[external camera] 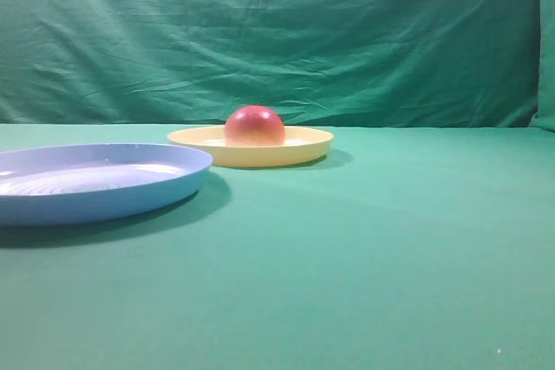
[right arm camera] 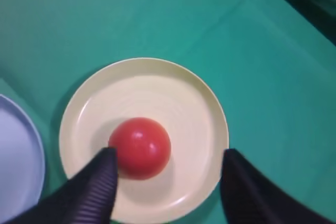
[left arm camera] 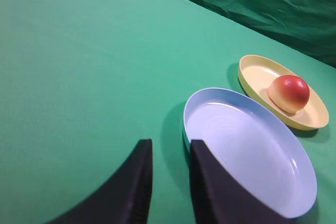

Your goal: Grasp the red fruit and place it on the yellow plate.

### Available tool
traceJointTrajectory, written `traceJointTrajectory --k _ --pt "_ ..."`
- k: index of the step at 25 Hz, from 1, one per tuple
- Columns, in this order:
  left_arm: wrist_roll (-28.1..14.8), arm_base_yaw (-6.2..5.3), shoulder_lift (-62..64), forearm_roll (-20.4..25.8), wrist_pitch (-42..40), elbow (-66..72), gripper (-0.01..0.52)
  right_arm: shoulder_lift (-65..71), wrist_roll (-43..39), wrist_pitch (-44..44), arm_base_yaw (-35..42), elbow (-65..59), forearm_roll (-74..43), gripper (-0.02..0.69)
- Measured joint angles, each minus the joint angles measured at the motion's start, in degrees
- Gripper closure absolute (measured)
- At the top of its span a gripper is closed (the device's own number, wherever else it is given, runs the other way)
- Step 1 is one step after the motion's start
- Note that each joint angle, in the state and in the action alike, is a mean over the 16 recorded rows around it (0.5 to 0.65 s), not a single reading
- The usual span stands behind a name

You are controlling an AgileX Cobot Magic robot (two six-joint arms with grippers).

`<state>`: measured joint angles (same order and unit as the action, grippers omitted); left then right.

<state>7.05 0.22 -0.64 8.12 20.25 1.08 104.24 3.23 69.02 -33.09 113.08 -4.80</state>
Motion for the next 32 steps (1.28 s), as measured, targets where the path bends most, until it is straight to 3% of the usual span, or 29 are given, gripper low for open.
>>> traceJointTrajectory --k 4,15,32 --pt "0.00 0.00 0.00 0.00 0.00 0.00 0.357 -4.63 -1.06 2.71 -0.09 0.02 0.87 0.662" --pt "0.00 0.00 0.00 0.00 0.00 0.00 0.357 -21.07 -0.29 2.23 -0.28 -7.89 6.21 0.665" --pt "0.00 0.00 0.00 0.00 0.00 0.00 0.357 -64.82 -0.75 -19.36 -0.28 -61.44 6.62 0.665"
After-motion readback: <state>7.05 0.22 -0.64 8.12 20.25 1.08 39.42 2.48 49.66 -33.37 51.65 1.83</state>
